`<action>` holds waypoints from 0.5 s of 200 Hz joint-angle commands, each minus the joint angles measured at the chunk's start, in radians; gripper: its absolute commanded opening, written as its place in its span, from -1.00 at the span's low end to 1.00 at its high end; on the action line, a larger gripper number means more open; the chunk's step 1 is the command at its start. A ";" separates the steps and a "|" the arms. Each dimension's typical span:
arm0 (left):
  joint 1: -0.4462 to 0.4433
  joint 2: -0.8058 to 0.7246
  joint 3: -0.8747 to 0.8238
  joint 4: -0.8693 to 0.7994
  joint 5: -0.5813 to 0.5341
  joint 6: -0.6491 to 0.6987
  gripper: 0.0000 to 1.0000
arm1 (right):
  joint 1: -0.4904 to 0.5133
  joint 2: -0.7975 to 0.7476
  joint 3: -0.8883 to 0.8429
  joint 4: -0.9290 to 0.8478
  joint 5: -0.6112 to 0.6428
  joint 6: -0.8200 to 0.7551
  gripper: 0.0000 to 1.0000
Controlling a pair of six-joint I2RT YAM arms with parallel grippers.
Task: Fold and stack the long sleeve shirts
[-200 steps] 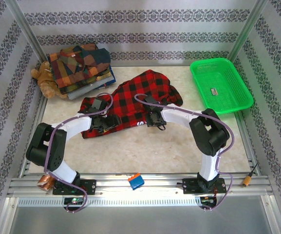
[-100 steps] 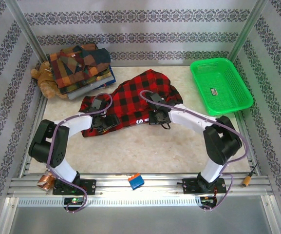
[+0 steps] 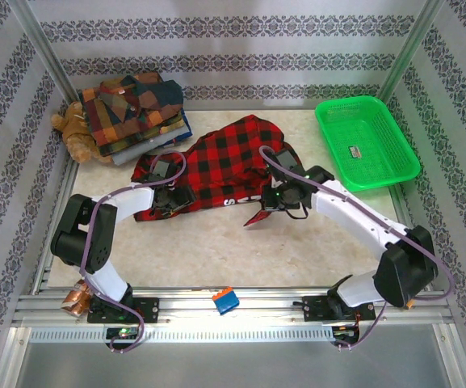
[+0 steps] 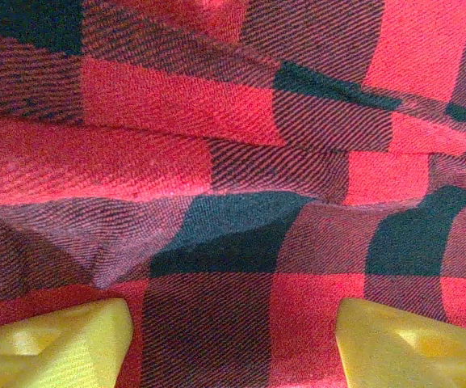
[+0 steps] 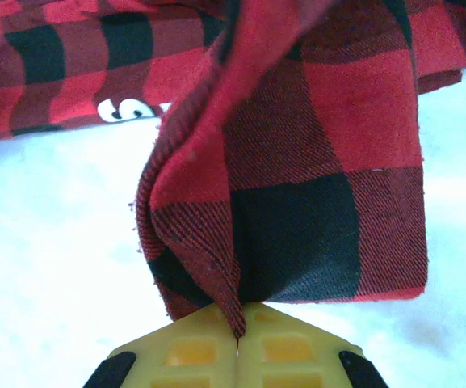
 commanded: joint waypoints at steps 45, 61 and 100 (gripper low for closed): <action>0.015 0.027 -0.043 -0.075 -0.055 0.009 0.58 | -0.007 0.012 0.214 -0.166 -0.169 -0.034 -1.00; 0.014 0.002 -0.048 -0.053 -0.036 0.012 0.65 | -0.008 0.065 0.268 -0.162 -0.164 -0.057 -1.00; 0.014 -0.062 -0.056 -0.017 0.006 0.019 0.73 | -0.047 0.255 0.484 -0.154 -0.142 -0.120 -1.00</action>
